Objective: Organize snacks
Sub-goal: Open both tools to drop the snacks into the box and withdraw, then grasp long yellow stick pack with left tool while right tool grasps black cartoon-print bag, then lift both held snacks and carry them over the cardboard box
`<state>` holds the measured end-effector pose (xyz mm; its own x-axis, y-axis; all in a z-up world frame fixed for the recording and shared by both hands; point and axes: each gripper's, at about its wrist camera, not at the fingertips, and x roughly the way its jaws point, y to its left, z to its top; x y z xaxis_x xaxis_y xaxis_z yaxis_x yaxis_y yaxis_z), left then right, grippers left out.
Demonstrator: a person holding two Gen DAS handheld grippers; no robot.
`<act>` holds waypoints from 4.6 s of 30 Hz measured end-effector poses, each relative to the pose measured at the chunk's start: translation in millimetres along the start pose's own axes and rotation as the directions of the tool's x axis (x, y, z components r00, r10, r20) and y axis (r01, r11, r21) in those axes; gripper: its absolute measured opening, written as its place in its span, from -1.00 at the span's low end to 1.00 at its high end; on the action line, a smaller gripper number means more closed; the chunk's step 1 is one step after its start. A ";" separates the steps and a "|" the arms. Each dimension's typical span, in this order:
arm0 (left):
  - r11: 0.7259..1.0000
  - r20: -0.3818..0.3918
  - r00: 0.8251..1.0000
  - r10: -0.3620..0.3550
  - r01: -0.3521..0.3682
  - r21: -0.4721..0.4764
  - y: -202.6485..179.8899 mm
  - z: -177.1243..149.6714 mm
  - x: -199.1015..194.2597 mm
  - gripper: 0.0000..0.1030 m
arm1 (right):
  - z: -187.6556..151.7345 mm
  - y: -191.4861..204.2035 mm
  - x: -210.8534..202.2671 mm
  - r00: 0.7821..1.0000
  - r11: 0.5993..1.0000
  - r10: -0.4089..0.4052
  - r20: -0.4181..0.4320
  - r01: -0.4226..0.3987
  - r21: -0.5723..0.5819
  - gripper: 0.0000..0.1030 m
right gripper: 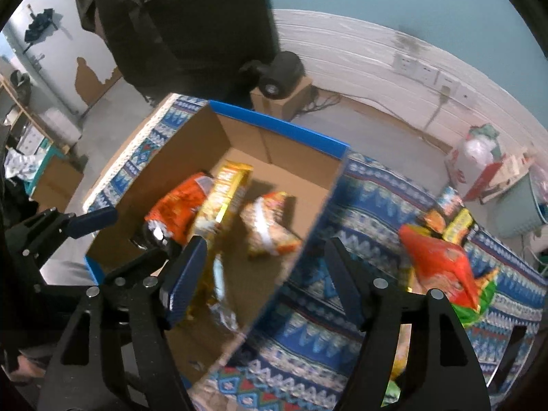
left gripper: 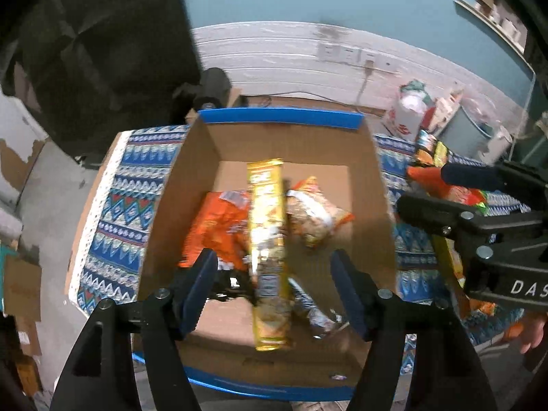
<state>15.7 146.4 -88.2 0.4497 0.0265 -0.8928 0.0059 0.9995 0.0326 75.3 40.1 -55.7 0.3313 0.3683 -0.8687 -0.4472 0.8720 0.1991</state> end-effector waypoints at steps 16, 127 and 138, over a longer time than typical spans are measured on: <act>0.984 -0.053 0.996 -0.071 0.079 0.157 -91.8 -6.0 4.9 0.36 | -55.9 -83.2 -51.1 0.995 0.993 -0.103 0.017 0.102 0.063 0.53; 0.941 -0.168 0.985 0.029 0.030 0.338 -219.0 8.4 126.7 -0.45 | -168.2 -260.7 -5.8 0.970 0.934 -0.175 -0.168 0.218 0.284 0.16; 0.957 -0.086 0.996 -0.004 0.029 0.290 -188.9 -3.8 75.4 -0.45 | -154.7 -238.6 -17.3 0.973 0.941 -0.193 -0.126 0.221 0.258 0.16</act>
<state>45.1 -40.3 -163.5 0.3709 0.0237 -0.9284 0.2779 0.9510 0.1353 47.7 -224.2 -158.4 0.3037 0.1488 -0.9411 -0.1331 0.9847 0.1128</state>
